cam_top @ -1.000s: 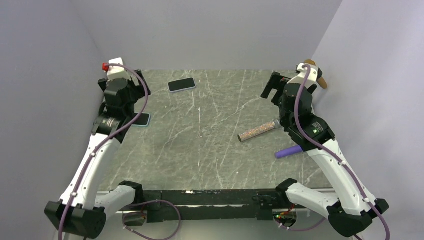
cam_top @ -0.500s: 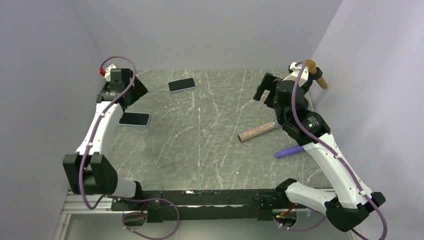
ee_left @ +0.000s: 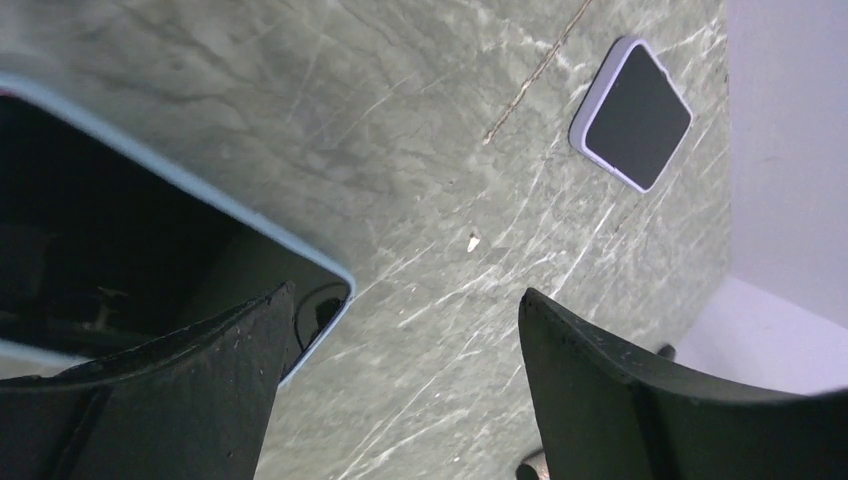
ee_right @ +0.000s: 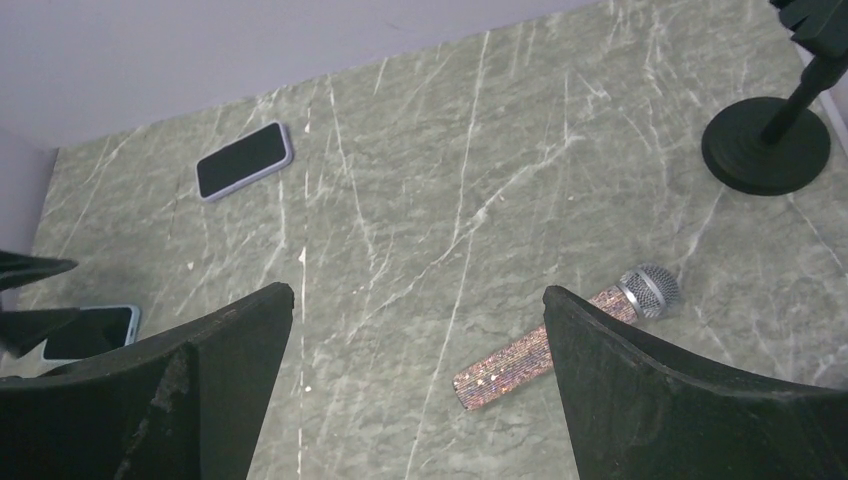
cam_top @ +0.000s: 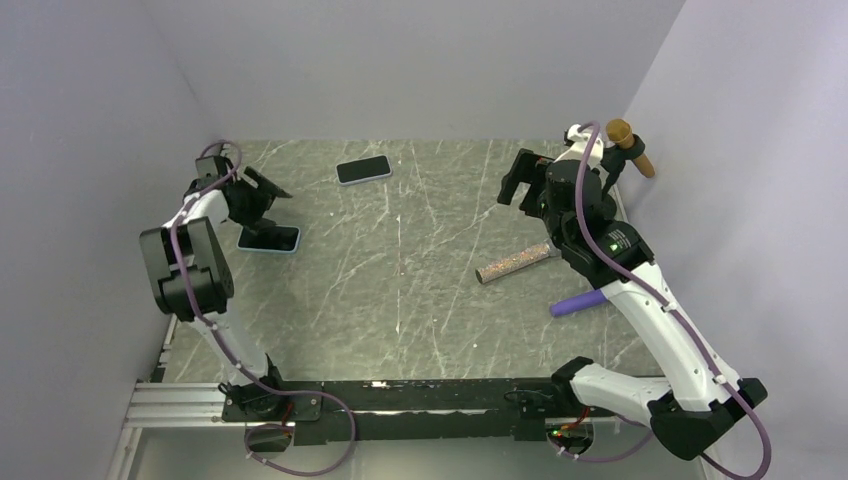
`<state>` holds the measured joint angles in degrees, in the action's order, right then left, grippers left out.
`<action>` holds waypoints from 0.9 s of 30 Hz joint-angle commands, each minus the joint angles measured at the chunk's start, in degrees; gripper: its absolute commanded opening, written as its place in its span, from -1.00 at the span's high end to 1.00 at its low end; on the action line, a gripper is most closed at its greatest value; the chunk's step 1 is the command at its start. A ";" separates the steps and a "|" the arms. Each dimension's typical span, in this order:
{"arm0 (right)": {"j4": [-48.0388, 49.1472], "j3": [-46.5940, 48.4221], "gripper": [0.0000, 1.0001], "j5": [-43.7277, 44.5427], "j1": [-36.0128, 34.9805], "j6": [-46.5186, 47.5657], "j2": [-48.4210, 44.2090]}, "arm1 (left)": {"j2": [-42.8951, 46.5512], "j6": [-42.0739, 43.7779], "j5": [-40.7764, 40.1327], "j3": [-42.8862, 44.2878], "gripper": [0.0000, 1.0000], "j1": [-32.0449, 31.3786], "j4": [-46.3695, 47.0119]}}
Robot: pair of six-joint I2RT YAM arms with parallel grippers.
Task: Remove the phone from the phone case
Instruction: Pick up the phone at the center of the board.
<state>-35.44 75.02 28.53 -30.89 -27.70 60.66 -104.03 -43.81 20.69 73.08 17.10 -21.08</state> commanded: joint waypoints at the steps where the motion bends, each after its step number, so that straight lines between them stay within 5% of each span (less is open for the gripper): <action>1: 2.78 -0.02 -0.99 -1.95 0.05 -0.97 0.21 | -5.58 -1.00 8.37 5.11 -0.76 -0.33 3.96; 14: 3.90 -1.02 -0.99 -4.43 0.05 -2.57 0.15 | -12.99 2.76 6.78 10.29 -0.89 -2.81 0.48; 27: 3.48 -1.80 -1.00 -2.69 0.07 -3.77 -3.70 | -10.99 5.67 -7.33 11.95 -0.79 -5.13 -16.35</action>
<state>-33.76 73.69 24.99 -30.89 -30.28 59.77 -117.14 -40.49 19.77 84.36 11.68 -30.15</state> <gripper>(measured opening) 0.995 0.896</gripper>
